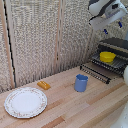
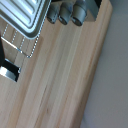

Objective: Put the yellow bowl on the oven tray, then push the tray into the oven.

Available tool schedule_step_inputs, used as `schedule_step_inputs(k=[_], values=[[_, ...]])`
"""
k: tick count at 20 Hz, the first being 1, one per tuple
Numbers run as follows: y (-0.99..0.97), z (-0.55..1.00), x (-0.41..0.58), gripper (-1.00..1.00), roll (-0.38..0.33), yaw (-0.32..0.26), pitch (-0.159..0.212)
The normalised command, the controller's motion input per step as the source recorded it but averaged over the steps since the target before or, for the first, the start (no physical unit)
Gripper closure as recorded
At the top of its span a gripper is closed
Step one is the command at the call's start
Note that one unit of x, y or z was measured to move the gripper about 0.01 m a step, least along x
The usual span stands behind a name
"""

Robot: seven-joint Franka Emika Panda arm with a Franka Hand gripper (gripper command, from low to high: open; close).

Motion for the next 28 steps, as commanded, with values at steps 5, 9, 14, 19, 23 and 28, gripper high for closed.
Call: schedule_step_inputs(k=[5,9,14,19,23,28], values=[[-0.03,-0.22,-0.010,-1.00,-0.254,0.277,0.108],[-0.01,-0.21,0.000,-1.00,-0.251,0.269,0.103],[0.00,-0.09,-0.005,-1.00,-0.263,0.213,0.193],[0.00,-0.04,0.000,-1.00,-0.268,0.168,0.233],[0.02,-0.15,0.156,-1.00,-0.280,0.159,0.162],[0.12,-0.14,0.342,-1.00,-0.233,0.183,0.100]])
